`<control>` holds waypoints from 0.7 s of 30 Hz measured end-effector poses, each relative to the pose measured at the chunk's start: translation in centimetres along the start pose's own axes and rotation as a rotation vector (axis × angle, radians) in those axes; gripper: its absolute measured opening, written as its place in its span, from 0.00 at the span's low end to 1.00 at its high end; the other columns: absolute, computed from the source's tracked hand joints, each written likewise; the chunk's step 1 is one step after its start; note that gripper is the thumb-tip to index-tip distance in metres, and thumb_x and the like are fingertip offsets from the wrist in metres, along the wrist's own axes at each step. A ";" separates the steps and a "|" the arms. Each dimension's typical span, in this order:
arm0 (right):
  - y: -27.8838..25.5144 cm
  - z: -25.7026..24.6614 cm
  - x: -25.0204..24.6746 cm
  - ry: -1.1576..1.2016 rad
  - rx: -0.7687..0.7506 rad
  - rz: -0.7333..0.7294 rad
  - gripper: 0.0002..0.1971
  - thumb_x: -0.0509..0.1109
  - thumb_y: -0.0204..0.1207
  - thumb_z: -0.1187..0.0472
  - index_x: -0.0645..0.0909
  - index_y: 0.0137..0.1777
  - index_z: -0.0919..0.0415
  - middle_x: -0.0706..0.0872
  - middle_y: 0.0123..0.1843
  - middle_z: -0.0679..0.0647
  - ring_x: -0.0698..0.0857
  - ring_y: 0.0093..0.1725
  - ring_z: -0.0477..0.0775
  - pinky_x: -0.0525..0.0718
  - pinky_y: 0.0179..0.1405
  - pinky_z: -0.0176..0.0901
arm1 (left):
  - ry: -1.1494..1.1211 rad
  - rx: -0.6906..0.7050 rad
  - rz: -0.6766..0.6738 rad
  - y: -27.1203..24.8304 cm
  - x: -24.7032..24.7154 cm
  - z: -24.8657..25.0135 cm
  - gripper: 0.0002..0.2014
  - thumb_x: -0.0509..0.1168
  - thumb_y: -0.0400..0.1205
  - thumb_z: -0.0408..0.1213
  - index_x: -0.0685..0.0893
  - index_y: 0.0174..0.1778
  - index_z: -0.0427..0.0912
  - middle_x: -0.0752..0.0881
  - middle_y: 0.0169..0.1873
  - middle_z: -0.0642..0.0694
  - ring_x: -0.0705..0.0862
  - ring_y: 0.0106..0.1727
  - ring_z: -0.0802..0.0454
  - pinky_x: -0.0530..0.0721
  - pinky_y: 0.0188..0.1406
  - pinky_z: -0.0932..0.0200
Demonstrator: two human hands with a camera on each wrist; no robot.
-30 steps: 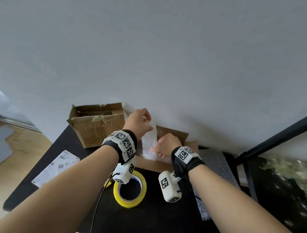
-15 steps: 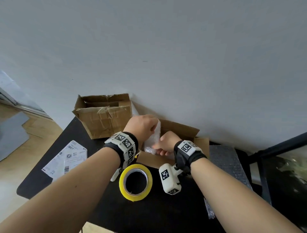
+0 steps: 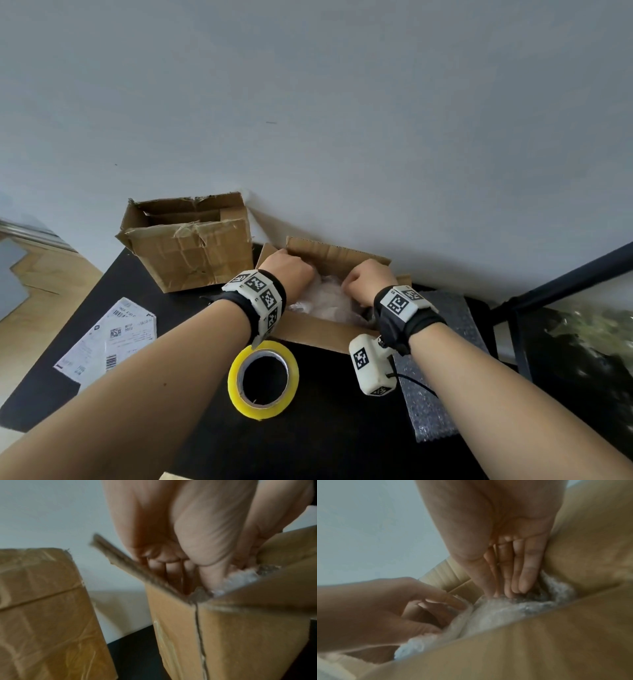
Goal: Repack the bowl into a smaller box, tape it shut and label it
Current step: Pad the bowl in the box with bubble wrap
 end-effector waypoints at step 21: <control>0.3 0.7 1.7 -0.331 -0.128 -0.063 0.16 0.77 0.66 0.60 0.85 0.55 0.59 0.89 0.51 0.56 0.87 0.54 0.58 0.85 0.52 0.44 | 0.062 -0.004 -0.139 1.3 1.7 1.0 0.12 0.59 0.83 0.37 0.82 0.60 0.44 0.85 0.61 0.48 0.79 0.66 0.47 0.64 0.71 0.55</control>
Point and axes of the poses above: each hand's wrist, its own y-axis towards the middle knuckle, its own x-axis out of the palm, z = x × y, the point moved 1 cm from there along y, towards the middle knuckle
